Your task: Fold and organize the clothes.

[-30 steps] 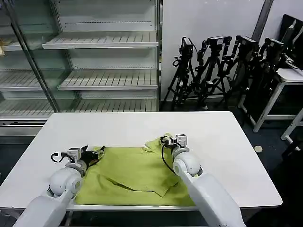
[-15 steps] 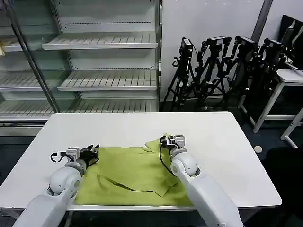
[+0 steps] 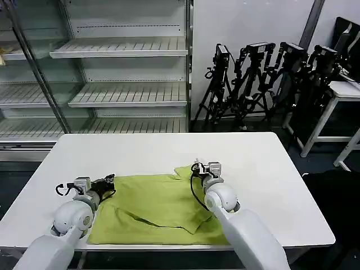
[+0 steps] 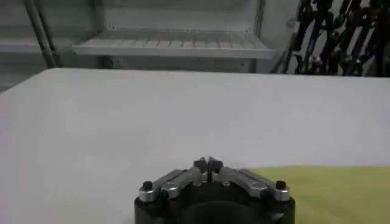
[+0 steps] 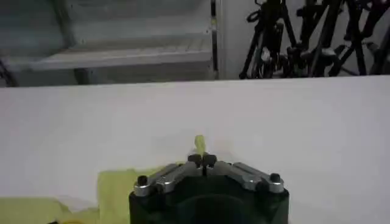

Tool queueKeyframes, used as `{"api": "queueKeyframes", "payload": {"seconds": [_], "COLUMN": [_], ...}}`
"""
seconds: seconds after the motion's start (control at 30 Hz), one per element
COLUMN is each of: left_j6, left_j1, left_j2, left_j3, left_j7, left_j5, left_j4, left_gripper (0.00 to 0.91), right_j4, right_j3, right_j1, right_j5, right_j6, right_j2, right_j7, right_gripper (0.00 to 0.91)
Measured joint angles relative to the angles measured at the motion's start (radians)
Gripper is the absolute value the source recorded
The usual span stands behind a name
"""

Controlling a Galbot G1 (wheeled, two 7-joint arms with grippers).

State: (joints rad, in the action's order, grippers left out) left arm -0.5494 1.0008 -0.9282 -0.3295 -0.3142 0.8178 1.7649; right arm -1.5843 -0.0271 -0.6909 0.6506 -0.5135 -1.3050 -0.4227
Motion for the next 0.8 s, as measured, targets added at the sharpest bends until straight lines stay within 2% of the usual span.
{"api": "queueKeyframes", "payload": {"seconds": [0.4, 0.8], "left_j6": [0.022, 0.037], "left_j1": [0.099, 0.274], "left_j2": [0.008, 0.02], "left_j3": [-0.086, -0.19], "left_j7": [0.011, 0.036], "left_j5": [0.01, -0.013], "left_j4": [0.128, 0.275], "left_gripper": [0.02, 0.02], "right_j4": [-0.193, -0.422], "right_j3": [0.068, 0.176], "right_j1": [-0.132, -0.383], "right_j5": [-0.104, -0.216], "right_j6": [0.045, 0.078], "right_j2": [0.064, 0.127], "right_j7": [0.054, 0.112], "right_gripper": [0.0, 0.0]}}
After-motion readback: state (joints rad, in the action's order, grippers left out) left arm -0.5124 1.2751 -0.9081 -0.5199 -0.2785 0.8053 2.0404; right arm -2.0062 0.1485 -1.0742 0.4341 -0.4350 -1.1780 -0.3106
